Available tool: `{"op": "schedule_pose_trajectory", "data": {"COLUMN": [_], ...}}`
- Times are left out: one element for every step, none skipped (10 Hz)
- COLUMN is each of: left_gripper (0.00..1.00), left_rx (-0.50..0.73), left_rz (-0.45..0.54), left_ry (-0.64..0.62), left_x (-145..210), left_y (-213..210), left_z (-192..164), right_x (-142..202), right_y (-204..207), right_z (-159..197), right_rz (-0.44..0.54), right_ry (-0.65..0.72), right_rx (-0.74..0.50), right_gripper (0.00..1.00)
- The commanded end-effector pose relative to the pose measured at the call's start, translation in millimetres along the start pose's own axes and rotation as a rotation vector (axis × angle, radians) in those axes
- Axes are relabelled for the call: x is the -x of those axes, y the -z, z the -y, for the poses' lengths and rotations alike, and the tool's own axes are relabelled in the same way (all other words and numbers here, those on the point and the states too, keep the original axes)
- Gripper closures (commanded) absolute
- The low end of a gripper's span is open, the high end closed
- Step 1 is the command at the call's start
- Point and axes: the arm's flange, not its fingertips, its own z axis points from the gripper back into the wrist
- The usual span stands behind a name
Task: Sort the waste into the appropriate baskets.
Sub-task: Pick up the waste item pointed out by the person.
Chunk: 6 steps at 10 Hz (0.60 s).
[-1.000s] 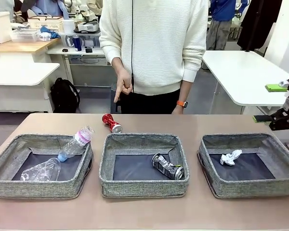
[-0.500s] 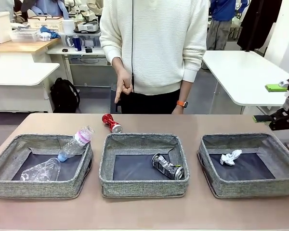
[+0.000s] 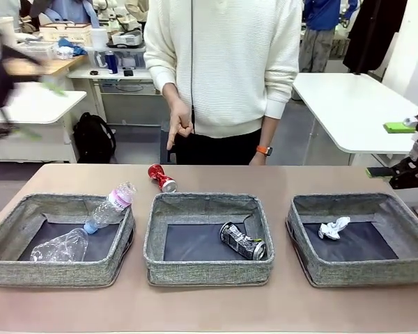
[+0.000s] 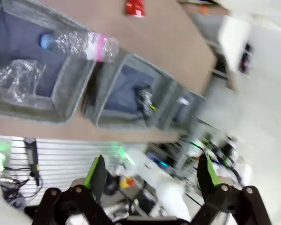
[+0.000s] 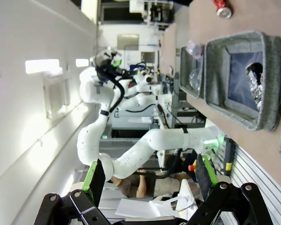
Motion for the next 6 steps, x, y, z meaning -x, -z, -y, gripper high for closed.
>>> {"op": "schedule_pose_trajectory", "data": {"left_gripper": [0.0, 0.0, 0.0, 0.0, 0.0, 0.0], "left_rx": [-0.464, -0.514, -0.502, -0.313, -0.313, -0.313], "left_rz": [-0.037, -0.03, -0.035, 0.038, 0.038, 0.038], "left_ry": [-0.06, -0.053, -0.072, -0.017, -0.017, -0.017], "left_x": [-28.4, -29.2, -34.1, 1.1, 1.1, 1.1], "left_y": [51.6, 80.9, 90.4, 88.3, 88.3, 88.3], "left_z": [54.6, 65.3, 64.1, 66.6, 66.6, 66.6], "right_x": [0.3, 0.3, 0.3, 0.3, 0.3, 0.3], "right_y": [-0.2, -0.2, -0.2, -0.2, -0.2, -0.2], "right_z": [-5.5, -5.5, -5.5, -5.5, -5.5, -5.5], "right_rz": [0.002, 0.002, 0.002, 0.002, 0.002, 0.002], "right_ry": [0.02, 0.02, 0.02, 0.02, 0.02, 0.02], "right_rx": [-0.01, -0.01, -0.01, -0.01, -0.01, -0.01], "right_gripper": [0.0, 0.0, 0.0, 0.0, 0.0, 0.0]}}
